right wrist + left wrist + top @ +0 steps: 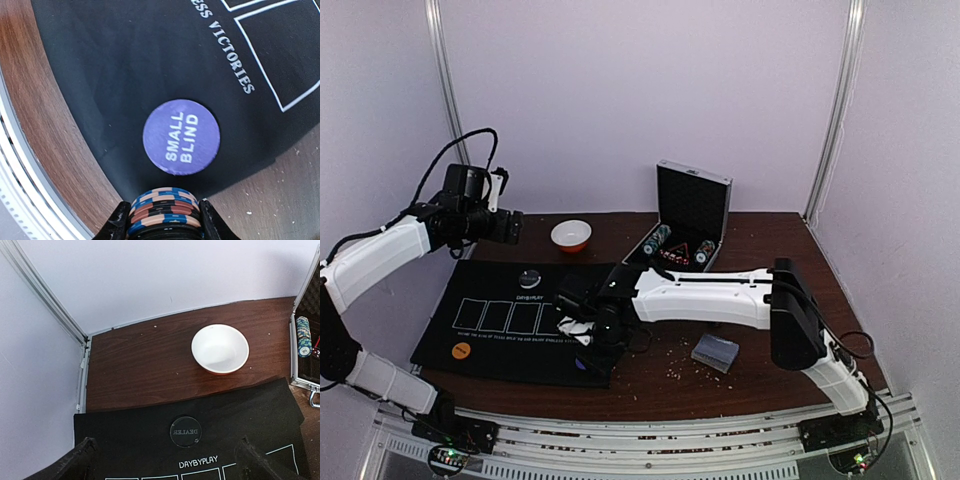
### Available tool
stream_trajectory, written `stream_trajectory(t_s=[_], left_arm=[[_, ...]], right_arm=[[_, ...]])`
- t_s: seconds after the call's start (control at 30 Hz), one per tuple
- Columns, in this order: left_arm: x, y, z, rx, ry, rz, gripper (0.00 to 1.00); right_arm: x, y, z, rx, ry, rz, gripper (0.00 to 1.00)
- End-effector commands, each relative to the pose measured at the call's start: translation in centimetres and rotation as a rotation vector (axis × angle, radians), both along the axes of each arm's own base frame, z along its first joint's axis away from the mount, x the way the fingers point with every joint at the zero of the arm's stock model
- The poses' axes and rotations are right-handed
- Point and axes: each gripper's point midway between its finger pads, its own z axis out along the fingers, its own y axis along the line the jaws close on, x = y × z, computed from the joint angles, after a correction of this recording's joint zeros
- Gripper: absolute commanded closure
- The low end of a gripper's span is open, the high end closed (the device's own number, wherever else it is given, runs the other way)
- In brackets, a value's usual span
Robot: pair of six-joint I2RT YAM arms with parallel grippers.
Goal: Distribute texas hold em gaming equipment
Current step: Place the poker chips pile in the small blind area.
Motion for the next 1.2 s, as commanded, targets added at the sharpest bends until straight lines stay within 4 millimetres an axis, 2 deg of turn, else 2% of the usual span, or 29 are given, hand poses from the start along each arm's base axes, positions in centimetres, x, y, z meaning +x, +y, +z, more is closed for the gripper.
stream_trajectory(t_s=[0.0,0.13,0.37,0.9,1.17], left_arm=[[0.0,0.0,0.9,-0.030,-0.030,0.000,0.02],[0.0,-0.1,0.9,-0.031,-0.031,-0.005,0.02],[-0.1,0.0,1.1,-0.028,-0.037,-0.003,0.02],[-0.1,0.0,1.0,-0.027,-0.037,-0.007,0.02],[-0.1,-0.1,1.1,-0.026,-0.040,-0.010,0.02]], right_arm=[[-0.3,1.1,0.1,0.011,-0.015,0.028,1.00],[-0.5,1.4,-1.0,-0.009,-0.013,0.031,1.00],[-1.3,0.3,-2.8,-0.089,-0.021,0.061,1.00],[-1.7,-0.5,-4.1,-0.135,-0.036,0.079,0.99],[-0.6,-1.1,-4.7,-0.176,-0.095,0.054,0.69]])
